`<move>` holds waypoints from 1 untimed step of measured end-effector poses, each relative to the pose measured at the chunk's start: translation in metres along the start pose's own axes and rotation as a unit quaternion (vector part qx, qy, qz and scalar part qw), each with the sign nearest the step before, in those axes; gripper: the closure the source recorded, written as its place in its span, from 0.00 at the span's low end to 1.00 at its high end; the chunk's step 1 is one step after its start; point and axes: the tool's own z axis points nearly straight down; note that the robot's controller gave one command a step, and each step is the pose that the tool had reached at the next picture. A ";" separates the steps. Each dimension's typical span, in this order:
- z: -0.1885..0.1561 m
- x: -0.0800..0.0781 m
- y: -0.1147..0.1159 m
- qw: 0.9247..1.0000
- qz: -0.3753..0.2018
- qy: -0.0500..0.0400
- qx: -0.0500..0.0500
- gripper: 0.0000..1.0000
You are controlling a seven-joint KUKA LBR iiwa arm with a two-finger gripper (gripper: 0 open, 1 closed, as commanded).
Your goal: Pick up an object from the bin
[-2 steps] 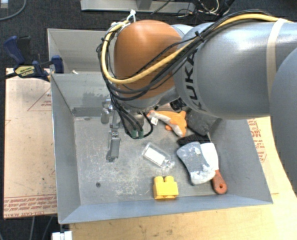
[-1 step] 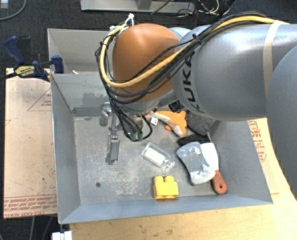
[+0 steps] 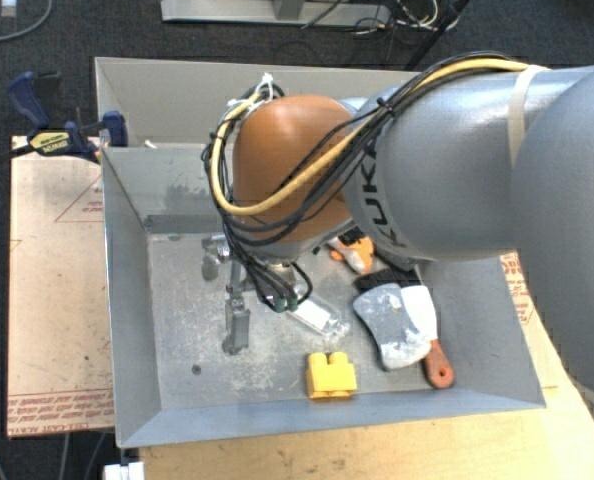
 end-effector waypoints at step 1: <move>-0.001 -0.026 0.005 1.000 -0.003 0.009 0.002 0.00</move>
Offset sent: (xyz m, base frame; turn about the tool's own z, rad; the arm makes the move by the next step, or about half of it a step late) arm -0.0234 -0.0120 0.0975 -0.2696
